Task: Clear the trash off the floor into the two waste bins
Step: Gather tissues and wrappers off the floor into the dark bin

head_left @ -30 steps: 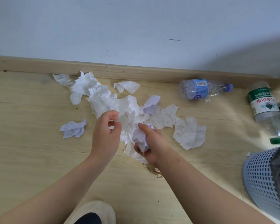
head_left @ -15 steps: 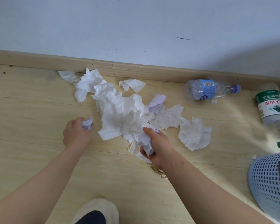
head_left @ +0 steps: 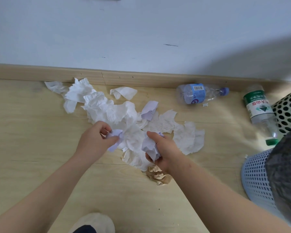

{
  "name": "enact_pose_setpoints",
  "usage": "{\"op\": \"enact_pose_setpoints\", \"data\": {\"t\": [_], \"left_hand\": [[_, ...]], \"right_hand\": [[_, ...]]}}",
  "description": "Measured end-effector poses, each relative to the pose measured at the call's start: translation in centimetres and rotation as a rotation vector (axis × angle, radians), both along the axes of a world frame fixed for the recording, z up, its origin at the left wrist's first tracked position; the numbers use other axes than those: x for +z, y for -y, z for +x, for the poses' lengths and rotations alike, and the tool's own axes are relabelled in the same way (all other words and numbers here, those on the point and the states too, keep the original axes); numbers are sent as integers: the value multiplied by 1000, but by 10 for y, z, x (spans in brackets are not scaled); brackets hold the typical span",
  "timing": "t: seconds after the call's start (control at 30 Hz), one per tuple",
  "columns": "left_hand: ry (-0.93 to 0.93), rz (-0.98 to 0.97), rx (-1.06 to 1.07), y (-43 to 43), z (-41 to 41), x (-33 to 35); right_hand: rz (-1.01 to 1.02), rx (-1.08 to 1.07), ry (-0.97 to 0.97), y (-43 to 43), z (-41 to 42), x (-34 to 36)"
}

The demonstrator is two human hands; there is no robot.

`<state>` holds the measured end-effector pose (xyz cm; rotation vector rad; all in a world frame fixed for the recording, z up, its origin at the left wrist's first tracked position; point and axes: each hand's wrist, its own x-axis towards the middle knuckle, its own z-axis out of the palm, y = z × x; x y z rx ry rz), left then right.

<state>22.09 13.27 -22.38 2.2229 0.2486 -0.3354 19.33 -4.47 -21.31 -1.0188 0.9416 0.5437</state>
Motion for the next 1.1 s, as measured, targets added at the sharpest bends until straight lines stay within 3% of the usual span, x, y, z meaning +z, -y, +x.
{"op": "enact_pose_setpoints", "data": {"t": [0.2,0.5,0.7,0.83,0.97,1.1], "left_hand": [[169,-110,-359,84,11,54],[314,-238,-681,206,16,130],[312,-299,-904,306,-12,177],[245,-249,-982,353,-43,171],[335,-133,-1038,369,-72,155],[353,67,-1219,377,-88,145]], "right_hand": [[-32,-130,134,43,4,31],[-136,-332,425,151,-26,112],[-402,-450,573,235,-83,159],[-614,-490,487,276,-118,163],[-910,-248,251,305,-148,155],[-1030,-73,171,325,-171,149]]}}
